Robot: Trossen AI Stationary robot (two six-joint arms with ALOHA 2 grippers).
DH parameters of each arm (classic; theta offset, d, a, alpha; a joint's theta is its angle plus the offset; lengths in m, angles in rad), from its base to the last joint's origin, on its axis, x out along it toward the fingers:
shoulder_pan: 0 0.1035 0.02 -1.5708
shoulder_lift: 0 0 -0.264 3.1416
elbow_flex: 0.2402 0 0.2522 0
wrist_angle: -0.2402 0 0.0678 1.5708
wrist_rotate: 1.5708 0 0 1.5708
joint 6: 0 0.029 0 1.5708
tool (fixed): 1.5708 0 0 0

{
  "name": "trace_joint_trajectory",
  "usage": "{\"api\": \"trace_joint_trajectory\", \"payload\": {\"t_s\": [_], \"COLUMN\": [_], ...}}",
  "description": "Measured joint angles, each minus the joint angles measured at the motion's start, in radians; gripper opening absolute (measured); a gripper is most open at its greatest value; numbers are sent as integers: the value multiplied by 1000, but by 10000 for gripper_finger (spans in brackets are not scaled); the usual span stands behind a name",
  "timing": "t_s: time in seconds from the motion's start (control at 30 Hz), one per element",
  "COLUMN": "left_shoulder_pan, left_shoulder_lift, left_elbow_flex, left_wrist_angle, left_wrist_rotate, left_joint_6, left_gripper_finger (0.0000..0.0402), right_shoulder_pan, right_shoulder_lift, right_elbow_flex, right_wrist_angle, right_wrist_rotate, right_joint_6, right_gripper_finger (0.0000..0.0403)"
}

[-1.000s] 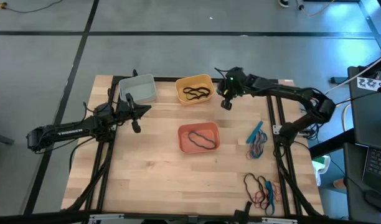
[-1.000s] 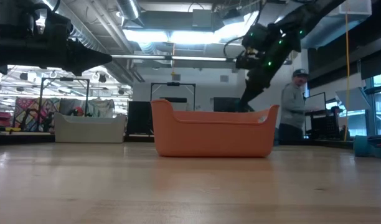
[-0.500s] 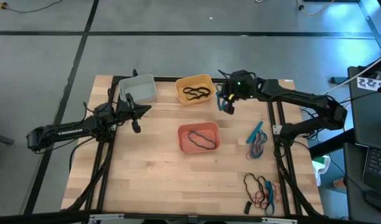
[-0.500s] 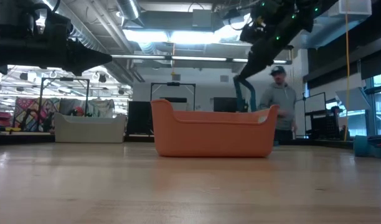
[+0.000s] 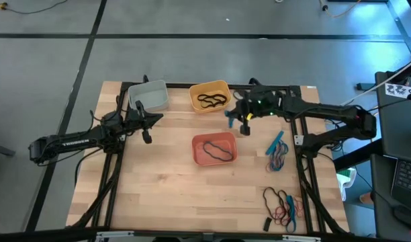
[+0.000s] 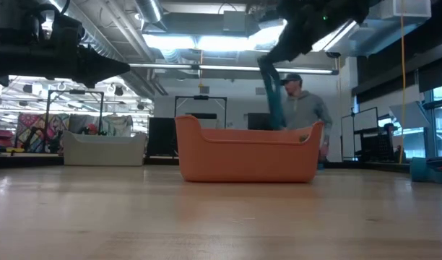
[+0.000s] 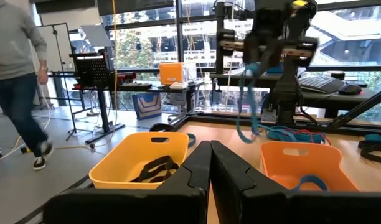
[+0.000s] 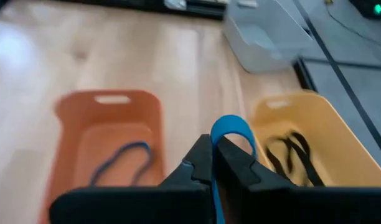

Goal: Sort rubber bands into baskets
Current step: Put the blue rubber band into the orange bin

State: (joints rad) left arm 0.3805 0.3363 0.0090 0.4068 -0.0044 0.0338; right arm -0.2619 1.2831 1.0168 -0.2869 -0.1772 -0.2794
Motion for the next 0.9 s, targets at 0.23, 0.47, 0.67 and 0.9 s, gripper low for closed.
{"api": "trace_joint_trajectory", "payload": {"t_s": [0.23,0.47,0.67,0.9], "left_shoulder_pan": [0,0,0,0], "left_shoulder_lift": [0,0,0,0], "left_elbow_flex": [0,0,0,0], "left_wrist_angle": [0,1,2,1], "left_wrist_rotate": [0,0,0,0], "left_joint_6": [2,3,2,1], "left_gripper_finger": [5,5,5,5], "right_shoulder_pan": [112,197,226,223], "right_shoulder_lift": [1,56,167,302], "right_elbow_flex": [0,1,0,0], "right_wrist_angle": [53,60,60,61], "right_wrist_rotate": [0,0,3,21], "right_joint_6": [22,47,48,48], "right_gripper_finger": [10,10,10,10]}}
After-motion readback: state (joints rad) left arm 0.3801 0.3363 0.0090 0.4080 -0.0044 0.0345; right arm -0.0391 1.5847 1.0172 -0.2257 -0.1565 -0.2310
